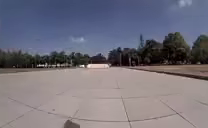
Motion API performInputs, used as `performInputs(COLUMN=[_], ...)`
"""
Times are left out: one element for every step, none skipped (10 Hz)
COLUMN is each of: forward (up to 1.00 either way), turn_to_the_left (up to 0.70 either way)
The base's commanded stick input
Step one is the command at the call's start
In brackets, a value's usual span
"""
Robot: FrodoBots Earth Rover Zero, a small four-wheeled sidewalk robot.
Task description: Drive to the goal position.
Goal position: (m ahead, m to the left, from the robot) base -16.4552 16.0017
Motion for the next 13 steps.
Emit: performInputs(forward=[0.7,0.7,0.7,0.7,0.7,0.7,0.7,0.7,0.7,0.7,0.7,0.7,0.7], turn_to_the_left=[0.37,0.37,0.37,0.37,0.37,0.37,0.37,0.37,0.37,0.37,0.37,0.37,0.37])
